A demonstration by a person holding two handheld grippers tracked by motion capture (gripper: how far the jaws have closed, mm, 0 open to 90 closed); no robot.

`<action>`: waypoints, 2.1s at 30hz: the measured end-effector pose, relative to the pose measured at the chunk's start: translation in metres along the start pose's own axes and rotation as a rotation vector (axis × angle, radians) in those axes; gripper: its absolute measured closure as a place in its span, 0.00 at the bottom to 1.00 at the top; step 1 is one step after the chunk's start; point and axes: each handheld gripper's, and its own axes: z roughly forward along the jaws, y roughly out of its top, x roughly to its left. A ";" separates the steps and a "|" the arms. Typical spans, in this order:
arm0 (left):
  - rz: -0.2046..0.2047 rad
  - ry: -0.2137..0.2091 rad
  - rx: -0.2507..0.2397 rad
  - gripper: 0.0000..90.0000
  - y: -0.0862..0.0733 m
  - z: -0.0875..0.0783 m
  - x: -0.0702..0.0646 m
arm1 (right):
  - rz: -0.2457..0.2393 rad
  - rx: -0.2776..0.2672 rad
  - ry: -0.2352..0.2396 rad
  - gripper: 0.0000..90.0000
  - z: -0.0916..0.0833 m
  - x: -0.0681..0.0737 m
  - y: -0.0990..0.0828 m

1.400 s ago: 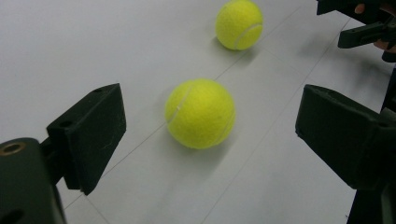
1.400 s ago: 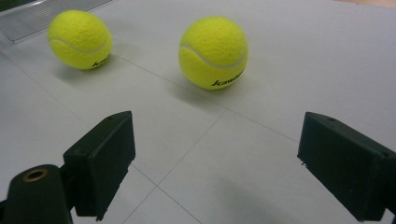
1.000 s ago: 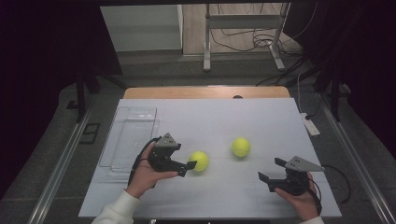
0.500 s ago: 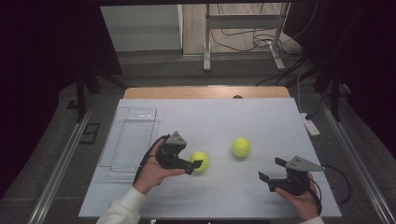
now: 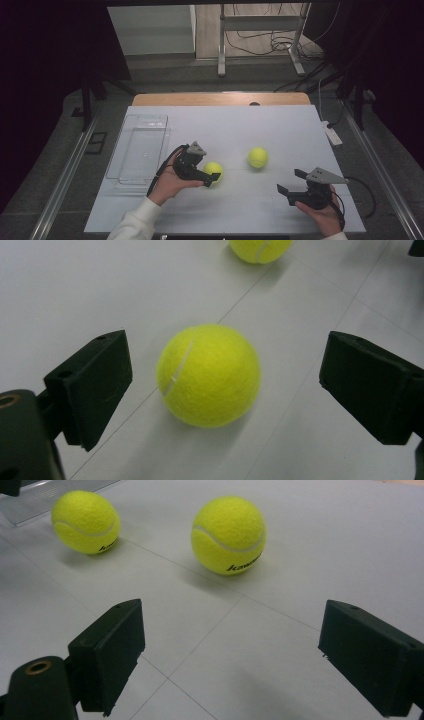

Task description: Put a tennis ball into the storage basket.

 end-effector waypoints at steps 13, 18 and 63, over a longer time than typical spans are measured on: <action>-0.009 0.005 0.076 0.06 0.002 0.021 0.004 | -0.001 0.003 -0.001 0.13 0.000 0.000 0.000; 0.004 0.004 0.094 0.05 0.002 0.026 0.003 | -0.004 0.009 -0.004 0.13 0.001 0.000 -0.001; 0.081 0.027 0.055 0.29 -0.003 0.014 -0.004 | -0.012 0.001 -0.021 0.14 0.000 0.000 -0.001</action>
